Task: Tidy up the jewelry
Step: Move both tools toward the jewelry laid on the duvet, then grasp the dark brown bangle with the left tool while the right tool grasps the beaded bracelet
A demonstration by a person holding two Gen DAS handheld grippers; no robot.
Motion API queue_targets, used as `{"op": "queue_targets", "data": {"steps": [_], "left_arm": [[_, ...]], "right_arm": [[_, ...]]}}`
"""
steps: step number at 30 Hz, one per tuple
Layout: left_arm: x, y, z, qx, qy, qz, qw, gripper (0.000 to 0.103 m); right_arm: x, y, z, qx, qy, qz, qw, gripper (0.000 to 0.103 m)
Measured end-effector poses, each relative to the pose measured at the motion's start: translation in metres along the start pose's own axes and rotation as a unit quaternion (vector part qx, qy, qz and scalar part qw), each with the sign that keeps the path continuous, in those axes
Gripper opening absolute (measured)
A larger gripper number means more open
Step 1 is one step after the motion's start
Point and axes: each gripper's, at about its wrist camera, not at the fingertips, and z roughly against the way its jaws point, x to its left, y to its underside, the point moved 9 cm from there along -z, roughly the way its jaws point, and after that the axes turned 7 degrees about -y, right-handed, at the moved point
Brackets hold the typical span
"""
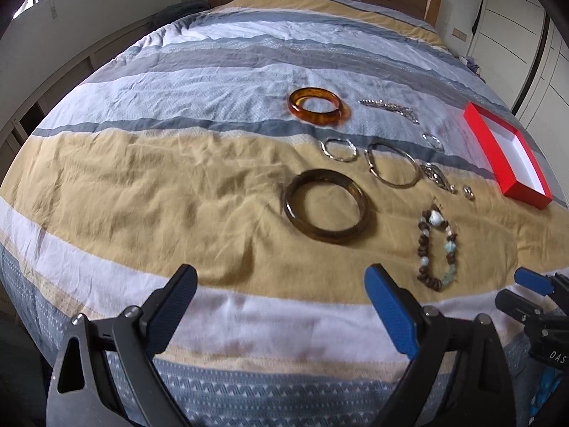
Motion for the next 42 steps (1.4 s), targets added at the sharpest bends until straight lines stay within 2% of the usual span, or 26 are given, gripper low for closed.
{"op": "queue_targets", "data": {"steps": [2, 7, 12, 14, 18, 19, 21, 22, 24, 25, 27, 28, 34, 42], "left_arm": [[0.002, -0.012, -0.010, 0.001, -0.003, 0.000, 1.0000, 0.095], [0.007, -0.035, -0.041, 0.013, -0.013, 0.004, 0.9998, 0.095], [0.005, -0.040, -0.068, 0.031, -0.019, 0.002, 0.9993, 0.093], [0.004, -0.039, -0.075, 0.039, -0.020, 0.001, 0.9991, 0.090], [0.001, -0.036, -0.084, 0.051, -0.022, -0.004, 0.9984, 0.071], [0.001, -0.037, -0.083, 0.051, -0.022, -0.005, 0.9984, 0.069], [-0.003, -0.038, -0.084, 0.052, -0.020, -0.007, 0.9984, 0.056], [-0.004, -0.038, -0.084, 0.052, -0.020, -0.009, 0.9984, 0.052], [-0.006, -0.038, -0.083, 0.053, -0.022, -0.011, 0.9983, 0.035], [-0.007, -0.039, -0.082, 0.051, -0.023, -0.012, 0.9983, 0.031], [-0.008, -0.039, -0.079, 0.050, -0.025, -0.012, 0.9983, 0.012], [-0.008, -0.039, -0.077, 0.050, -0.025, -0.012, 0.9984, 0.010], [-0.007, -0.037, -0.058, 0.044, -0.021, 0.001, 0.9988, 0.009], [-0.021, -0.045, -0.016, 0.017, -0.013, -0.005, 0.9998, 0.009]], "right_arm": [[0.003, -0.008, -0.009, 0.008, -0.009, 0.004, 1.000, 0.061], [0.017, -0.028, -0.034, 0.025, -0.039, 0.010, 0.999, 0.056], [0.027, -0.042, -0.065, 0.038, -0.050, 0.014, 0.998, 0.050], [0.029, -0.046, -0.074, 0.041, -0.051, 0.016, 0.998, 0.045], [0.031, -0.050, -0.087, 0.045, -0.052, 0.028, 0.997, 0.034], [0.032, -0.051, -0.088, 0.045, -0.050, 0.032, 0.997, 0.028], [0.032, -0.052, -0.089, 0.045, -0.049, 0.037, 0.997, 0.017], [0.032, -0.052, -0.088, 0.045, -0.049, 0.038, 0.997, 0.014], [0.032, -0.052, -0.086, 0.043, -0.051, 0.040, 0.997, 0.012], [0.032, -0.051, -0.083, 0.042, -0.052, 0.040, 0.997, 0.011], [0.031, -0.050, -0.076, 0.037, -0.053, 0.040, 0.997, 0.010], [0.031, -0.050, -0.072, 0.033, -0.053, 0.040, 0.997, 0.009], [0.030, -0.052, -0.036, 0.002, -0.050, 0.045, 0.998, 0.009], [0.018, -0.049, 0.020, -0.047, -0.040, 0.038, 0.997, 0.009]]}}
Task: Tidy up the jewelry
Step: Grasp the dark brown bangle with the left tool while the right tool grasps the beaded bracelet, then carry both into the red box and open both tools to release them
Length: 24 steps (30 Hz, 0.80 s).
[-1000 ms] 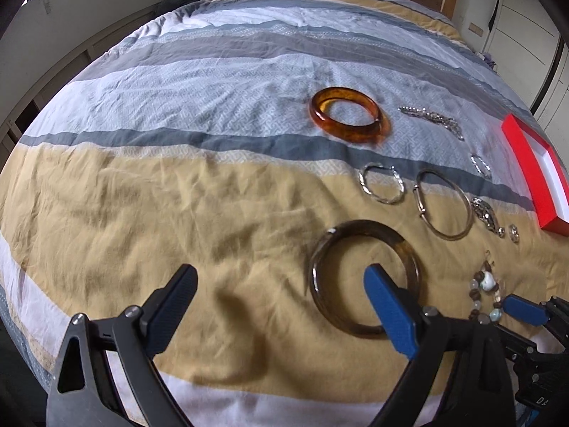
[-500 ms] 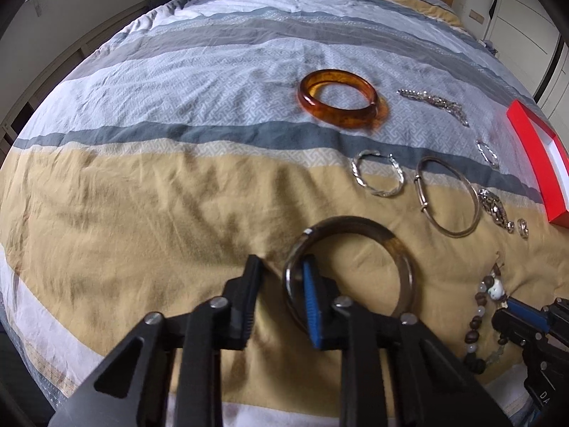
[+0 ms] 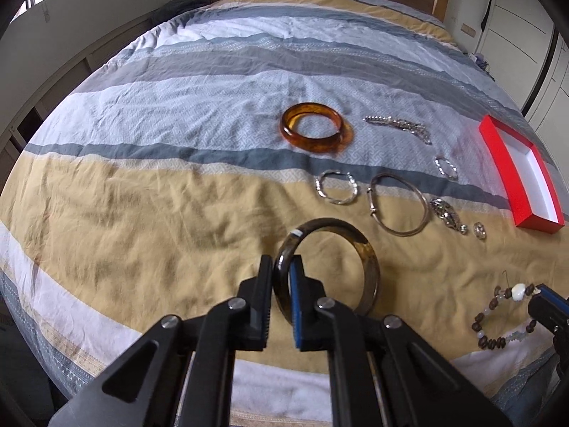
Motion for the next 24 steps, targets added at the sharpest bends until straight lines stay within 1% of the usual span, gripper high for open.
{"op": "queue_targets", "data": {"steps": [3, 6, 10, 14, 19, 24], "left_arm": [[-0.018, -0.009, 0.018, -0.012, 0.013, -0.009, 0.9998, 0.009], [-0.044, -0.024, 0.036, -0.028, 0.026, -0.027, 0.9989, 0.009], [-0.093, -0.049, 0.056, -0.049, 0.053, -0.055, 0.9959, 0.009], [-0.154, -0.079, 0.068, -0.065, 0.081, -0.087, 0.9907, 0.009], [-0.234, -0.115, 0.065, -0.076, 0.114, -0.123, 0.9830, 0.009], [-0.310, -0.144, 0.043, -0.078, 0.131, -0.151, 0.9768, 0.009]], "right_arm": [[-0.012, 0.000, 0.023, -0.019, 0.008, -0.006, 1.000, 0.009], [-0.030, -0.005, 0.046, -0.039, 0.021, -0.010, 0.999, 0.009], [-0.068, -0.022, 0.076, -0.067, 0.045, -0.021, 0.997, 0.009], [-0.117, -0.046, 0.100, -0.090, 0.073, -0.033, 0.993, 0.009], [-0.181, -0.079, 0.112, -0.105, 0.106, -0.042, 0.988, 0.009], [-0.241, -0.110, 0.102, -0.109, 0.124, -0.053, 0.985, 0.009]]}}
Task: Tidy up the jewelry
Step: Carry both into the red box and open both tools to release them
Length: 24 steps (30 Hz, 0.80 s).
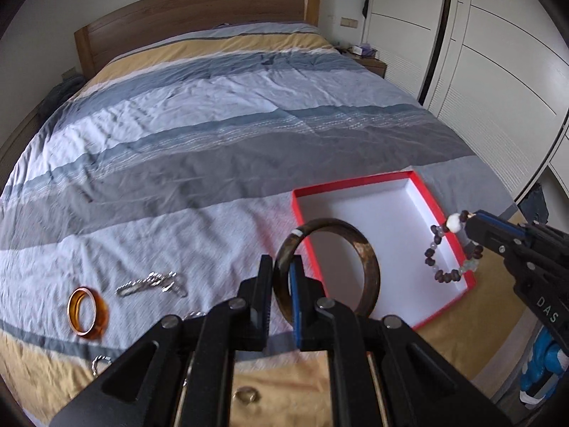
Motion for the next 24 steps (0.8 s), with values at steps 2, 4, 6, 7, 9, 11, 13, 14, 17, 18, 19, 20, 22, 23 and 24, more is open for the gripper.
{"op": "queue_targets", "data": {"steps": [2, 4, 6, 7, 9, 11, 13, 14, 17, 18, 19, 20, 22, 23, 24], "left_arm": [[-0.017, -0.011, -0.022, 0.006, 0.007, -0.005, 0.9999, 0.009], [-0.031, -0.018, -0.042, 0.013, 0.011, -0.011, 0.9998, 0.009], [-0.043, -0.022, -0.060, 0.020, 0.015, -0.016, 0.9996, 0.009], [-0.048, -0.022, -0.069, 0.023, 0.016, -0.017, 0.9995, 0.009], [-0.056, -0.020, -0.083, 0.031, 0.018, -0.020, 0.9992, 0.009], [-0.060, -0.017, -0.095, 0.038, 0.017, -0.022, 0.9989, 0.009], [-0.063, -0.014, -0.103, 0.042, 0.013, -0.028, 0.9986, 0.009], [-0.065, -0.011, -0.106, 0.044, 0.010, -0.032, 0.9985, 0.009], [-0.068, -0.006, -0.116, 0.052, -0.001, -0.041, 0.9978, 0.009], [-0.068, -0.004, -0.119, 0.054, -0.006, -0.044, 0.9976, 0.009], [-0.069, -0.002, -0.121, 0.056, -0.009, -0.047, 0.9973, 0.009], [-0.069, -0.001, -0.123, 0.058, -0.010, -0.047, 0.9972, 0.009], [-0.068, 0.001, -0.127, 0.060, -0.014, -0.048, 0.9970, 0.009], [-0.068, 0.002, -0.128, 0.061, -0.015, -0.049, 0.9968, 0.009], [-0.068, 0.002, -0.129, 0.060, -0.018, -0.050, 0.9968, 0.009]], "right_arm": [[-0.019, -0.008, -0.017, 0.002, 0.005, -0.008, 1.000, 0.009], [-0.036, -0.014, -0.033, 0.004, 0.008, -0.016, 1.000, 0.009], [-0.049, -0.018, -0.050, 0.006, 0.010, -0.022, 1.000, 0.009], [-0.055, -0.019, -0.058, 0.008, 0.010, -0.025, 1.000, 0.009], [-0.065, -0.018, -0.072, 0.013, 0.011, -0.032, 0.999, 0.009], [-0.074, -0.014, -0.084, 0.020, 0.010, -0.041, 0.999, 0.009], [-0.082, -0.009, -0.095, 0.027, 0.012, -0.045, 0.999, 0.009], [-0.085, -0.006, -0.099, 0.030, 0.014, -0.046, 0.998, 0.009], [-0.092, 0.005, -0.108, 0.042, 0.024, -0.047, 0.998, 0.009], [-0.095, 0.009, -0.111, 0.047, 0.029, -0.047, 0.997, 0.009], [-0.098, 0.012, -0.113, 0.050, 0.033, -0.048, 0.997, 0.009], [-0.101, 0.014, -0.114, 0.052, 0.035, -0.049, 0.997, 0.009], [-0.104, 0.018, -0.115, 0.057, 0.040, -0.049, 0.996, 0.009], [-0.105, 0.020, -0.116, 0.059, 0.041, -0.049, 0.996, 0.009], [-0.106, 0.021, -0.117, 0.060, 0.043, -0.050, 0.996, 0.009]]}}
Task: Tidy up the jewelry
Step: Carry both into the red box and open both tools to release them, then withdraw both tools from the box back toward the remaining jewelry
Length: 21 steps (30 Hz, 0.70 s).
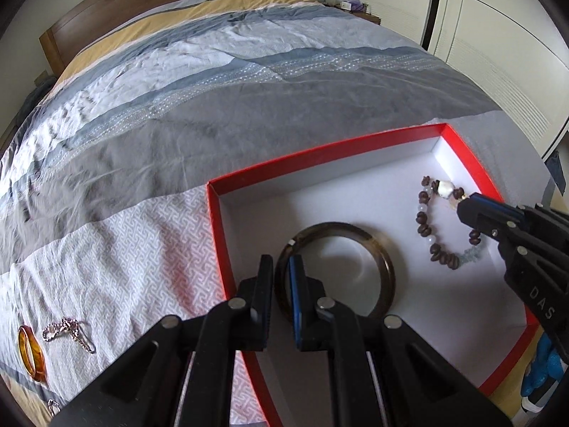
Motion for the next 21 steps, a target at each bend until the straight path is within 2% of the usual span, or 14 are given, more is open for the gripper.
{"op": "queue_targets", "data": {"steps": [7, 9, 12, 13, 14, 18, 21], "left_arm": [[-0.005, 0.000, -0.001, -0.006, -0.001, -0.007, 1.0000, 0.011], [-0.007, -0.001, 0.000, -0.005, 0.016, -0.002, 0.9999, 0.019], [-0.006, -0.005, 0.012, -0.018, 0.022, 0.000, 0.9996, 0.032], [-0.004, -0.005, 0.018, -0.024, 0.020, -0.001, 0.9995, 0.032], [-0.001, -0.006, 0.024, -0.029, 0.019, 0.001, 0.9994, 0.032], [0.025, -0.011, 0.071, -0.067, 0.033, 0.035, 0.9966, 0.032], [0.055, -0.009, 0.120, -0.104, 0.017, 0.042, 0.9935, 0.032]], "right_arm": [[-0.005, 0.008, -0.008, 0.014, 0.010, 0.002, 1.000, 0.010], [-0.004, 0.010, -0.011, 0.022, 0.013, 0.005, 1.000, 0.012], [0.001, 0.011, -0.010, 0.028, 0.015, 0.015, 0.999, 0.026], [0.002, 0.011, -0.007, 0.025, 0.018, 0.019, 0.999, 0.037], [0.004, 0.010, -0.003, 0.021, 0.020, 0.023, 0.999, 0.041], [0.009, 0.006, 0.028, 0.004, 0.024, 0.025, 0.999, 0.041], [0.016, 0.004, 0.065, -0.016, 0.025, 0.026, 0.999, 0.041]]}}
